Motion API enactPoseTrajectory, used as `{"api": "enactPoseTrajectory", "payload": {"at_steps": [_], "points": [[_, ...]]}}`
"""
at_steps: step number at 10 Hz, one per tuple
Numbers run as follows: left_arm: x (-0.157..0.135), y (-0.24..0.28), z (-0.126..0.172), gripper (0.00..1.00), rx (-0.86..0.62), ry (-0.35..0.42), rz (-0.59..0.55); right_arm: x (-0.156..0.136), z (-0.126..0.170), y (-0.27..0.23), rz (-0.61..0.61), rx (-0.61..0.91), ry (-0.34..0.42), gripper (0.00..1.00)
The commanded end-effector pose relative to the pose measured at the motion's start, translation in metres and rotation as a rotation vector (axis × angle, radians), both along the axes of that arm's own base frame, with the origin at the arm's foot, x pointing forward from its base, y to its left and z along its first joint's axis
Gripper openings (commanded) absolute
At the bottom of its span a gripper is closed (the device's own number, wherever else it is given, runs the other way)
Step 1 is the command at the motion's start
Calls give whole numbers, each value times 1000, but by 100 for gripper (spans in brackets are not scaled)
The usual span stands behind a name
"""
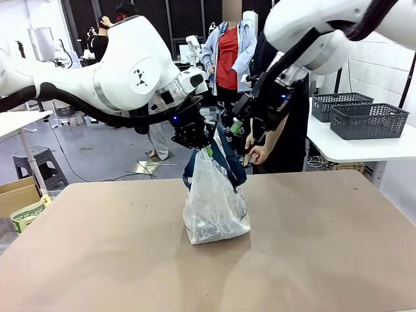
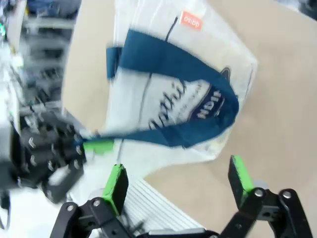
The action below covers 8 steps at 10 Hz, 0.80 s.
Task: Transfer purchased items from the store into the shopping bag.
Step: Move the Reusable shopping bag to the right side of the table.
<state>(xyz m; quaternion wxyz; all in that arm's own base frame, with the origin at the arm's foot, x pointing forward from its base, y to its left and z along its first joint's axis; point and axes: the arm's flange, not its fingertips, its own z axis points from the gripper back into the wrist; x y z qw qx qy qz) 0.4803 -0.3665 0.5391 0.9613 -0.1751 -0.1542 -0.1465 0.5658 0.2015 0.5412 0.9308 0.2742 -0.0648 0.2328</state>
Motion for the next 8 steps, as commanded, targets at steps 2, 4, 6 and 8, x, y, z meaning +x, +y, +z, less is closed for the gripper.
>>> {"api": "enactPoseTrajectory", "payload": {"at_steps": [2,4,6,8], "points": [[-1,2,2,0,-10,-1,-13,-39,-5,-45,203,-23,-173,100],[-1,2,2,0,-10,-1,-13,-50,-11,-64,248,-88,-485,100],[-1,2,2,0,-10,-1,-13,-50,-17,-80,341,-129,-570,100],[-1,2,2,0,-10,-1,-13,-42,1,-76,309,-137,-508,100]]}}
